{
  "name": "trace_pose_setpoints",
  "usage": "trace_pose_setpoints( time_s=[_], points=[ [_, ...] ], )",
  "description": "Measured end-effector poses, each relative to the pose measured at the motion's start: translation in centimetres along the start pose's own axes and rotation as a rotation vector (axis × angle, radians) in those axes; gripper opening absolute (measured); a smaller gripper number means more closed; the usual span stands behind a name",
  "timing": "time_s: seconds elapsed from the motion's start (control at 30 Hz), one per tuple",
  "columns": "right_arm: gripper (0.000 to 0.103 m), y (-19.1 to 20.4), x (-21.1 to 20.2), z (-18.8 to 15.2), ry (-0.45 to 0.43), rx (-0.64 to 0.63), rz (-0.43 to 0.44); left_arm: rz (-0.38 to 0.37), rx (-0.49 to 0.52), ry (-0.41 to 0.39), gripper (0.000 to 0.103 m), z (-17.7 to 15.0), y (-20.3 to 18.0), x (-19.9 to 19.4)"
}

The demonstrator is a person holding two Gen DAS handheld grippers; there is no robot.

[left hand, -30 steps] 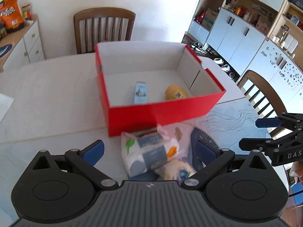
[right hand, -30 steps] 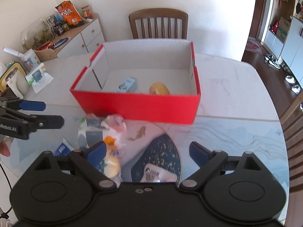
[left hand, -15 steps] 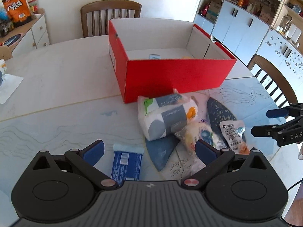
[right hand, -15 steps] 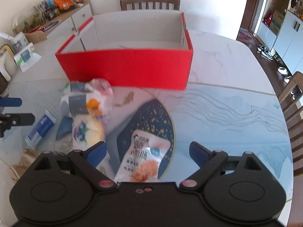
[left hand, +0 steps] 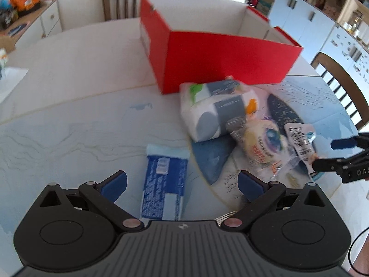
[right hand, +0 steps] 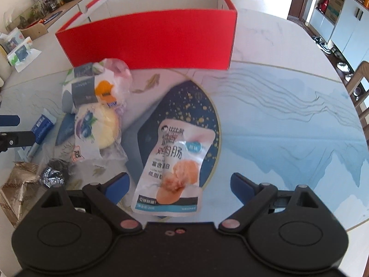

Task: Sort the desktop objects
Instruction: 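Withdraw both tools from the box back toward the snack pile, then grasp the sausage pouch with the right tool while the left tool grasps the blue bar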

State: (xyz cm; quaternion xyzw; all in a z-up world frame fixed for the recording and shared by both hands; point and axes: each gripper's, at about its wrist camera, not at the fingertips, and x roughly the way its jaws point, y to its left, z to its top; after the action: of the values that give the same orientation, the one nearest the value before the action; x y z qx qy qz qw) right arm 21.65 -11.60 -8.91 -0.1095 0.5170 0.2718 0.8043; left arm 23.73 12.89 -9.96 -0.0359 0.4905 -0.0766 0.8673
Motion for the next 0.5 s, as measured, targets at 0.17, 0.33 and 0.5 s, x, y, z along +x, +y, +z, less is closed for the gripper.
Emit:
trace_pose_setpoints(
  time_s=[0.17,0.33,0.5],
  points=[
    [0.094,0.2,0.9,-0.4,0.010,0.005,0.000,0.021,-0.017,0.017,0.103,-0.6,1.2,1.1],
    [0.094,0.5,1.5,-0.6,0.027,0.011,-0.011,0.042,-0.004,0.030,0.103,-1.1,1.5,1.9],
    [0.094,0.7,2.1,-0.9,0.046,0.007,-0.029,0.045,0.000,0.029,0.102,-1.2,1.6,2.1]
  ],
)
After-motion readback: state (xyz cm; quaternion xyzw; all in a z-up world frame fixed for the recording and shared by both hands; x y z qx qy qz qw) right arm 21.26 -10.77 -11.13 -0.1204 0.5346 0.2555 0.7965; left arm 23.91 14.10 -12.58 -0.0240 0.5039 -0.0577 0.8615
